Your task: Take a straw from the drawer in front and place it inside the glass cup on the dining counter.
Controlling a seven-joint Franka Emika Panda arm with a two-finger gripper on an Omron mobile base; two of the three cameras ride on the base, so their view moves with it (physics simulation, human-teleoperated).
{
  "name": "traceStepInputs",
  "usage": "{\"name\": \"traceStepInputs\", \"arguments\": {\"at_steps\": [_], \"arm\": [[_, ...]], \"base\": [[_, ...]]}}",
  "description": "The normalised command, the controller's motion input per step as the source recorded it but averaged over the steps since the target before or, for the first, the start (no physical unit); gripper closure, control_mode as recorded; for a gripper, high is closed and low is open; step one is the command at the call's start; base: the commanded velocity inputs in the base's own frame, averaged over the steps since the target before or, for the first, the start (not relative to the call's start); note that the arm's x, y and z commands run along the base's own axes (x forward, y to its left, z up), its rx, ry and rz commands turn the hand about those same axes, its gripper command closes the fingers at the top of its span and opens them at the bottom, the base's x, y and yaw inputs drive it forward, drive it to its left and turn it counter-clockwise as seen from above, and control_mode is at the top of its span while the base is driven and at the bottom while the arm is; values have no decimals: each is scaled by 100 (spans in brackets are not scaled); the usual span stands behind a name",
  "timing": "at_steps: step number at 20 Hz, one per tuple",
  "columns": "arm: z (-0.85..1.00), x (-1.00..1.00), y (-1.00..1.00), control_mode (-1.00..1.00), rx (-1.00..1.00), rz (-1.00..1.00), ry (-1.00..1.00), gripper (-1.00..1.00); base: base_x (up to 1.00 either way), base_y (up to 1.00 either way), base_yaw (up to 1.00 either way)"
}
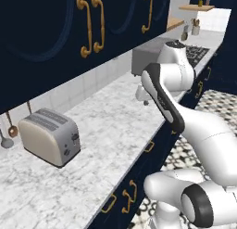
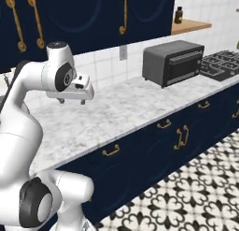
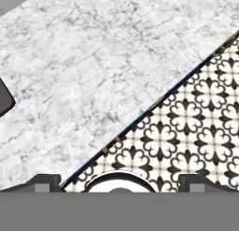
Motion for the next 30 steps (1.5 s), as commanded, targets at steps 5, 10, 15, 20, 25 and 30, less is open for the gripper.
{"name": "traceStepInputs", "arguments": {"at_steps": [5,10,15,20,25,30], "arm": [[0,0,0,100,0,0,0,-100],[0,0,0,100,0,0,0,-100],[0,0,0,100,0,0,0,-100],[0,0,0,100,0,0,0,-100],[0,0,0,100,0,0,0,-100],[0,0,0,100,0,0,0,-100]], "base": [[31,43,-37],[28,60,-34],[45,40,-31],[44,31,-25],[42,52,-22],[34,48,-18]]}}
